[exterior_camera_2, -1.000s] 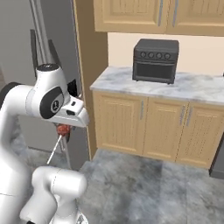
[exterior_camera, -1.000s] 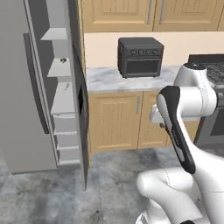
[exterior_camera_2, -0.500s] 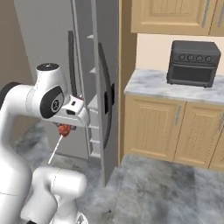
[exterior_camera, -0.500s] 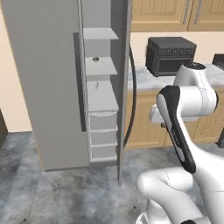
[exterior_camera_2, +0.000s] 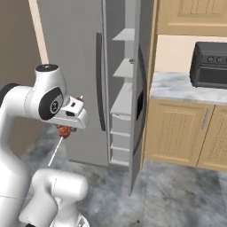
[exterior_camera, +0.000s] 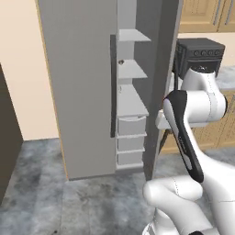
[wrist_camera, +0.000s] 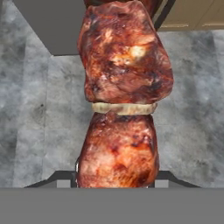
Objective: Store the kebab skewer in the freezer for long-term storage. Close the freezer door after placing the cooked food.
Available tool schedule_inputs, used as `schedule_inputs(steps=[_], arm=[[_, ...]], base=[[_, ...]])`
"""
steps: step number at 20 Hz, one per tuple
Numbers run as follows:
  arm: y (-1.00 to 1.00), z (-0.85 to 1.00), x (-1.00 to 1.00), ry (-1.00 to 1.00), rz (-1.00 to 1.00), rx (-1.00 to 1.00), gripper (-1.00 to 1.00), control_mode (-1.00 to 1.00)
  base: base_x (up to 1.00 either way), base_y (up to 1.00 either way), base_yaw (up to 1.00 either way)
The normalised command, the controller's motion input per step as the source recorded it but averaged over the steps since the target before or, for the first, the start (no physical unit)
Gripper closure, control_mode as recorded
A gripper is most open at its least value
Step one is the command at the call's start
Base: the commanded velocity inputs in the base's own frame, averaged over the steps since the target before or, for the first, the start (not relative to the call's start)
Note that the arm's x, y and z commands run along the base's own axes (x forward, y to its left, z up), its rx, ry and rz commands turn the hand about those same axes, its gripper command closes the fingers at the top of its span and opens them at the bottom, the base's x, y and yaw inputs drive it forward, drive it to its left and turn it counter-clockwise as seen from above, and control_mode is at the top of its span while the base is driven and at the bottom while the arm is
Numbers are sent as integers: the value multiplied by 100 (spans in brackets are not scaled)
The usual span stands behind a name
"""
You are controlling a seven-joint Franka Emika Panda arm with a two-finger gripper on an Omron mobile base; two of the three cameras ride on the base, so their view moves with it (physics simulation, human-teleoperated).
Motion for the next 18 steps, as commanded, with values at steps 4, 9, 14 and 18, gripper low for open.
schedule_inputs(steps=[4,9,14,18], arm=[[0,0,0,0,0,0,100,100],[0,0,0,0,0,0,100,100],[0,0,0,0,0,0,100,100],[0,0,0,0,0,0,100,100]], base=[[46,68,-24],[66,55,-32],[74,29,-35],[78,19,-26]])
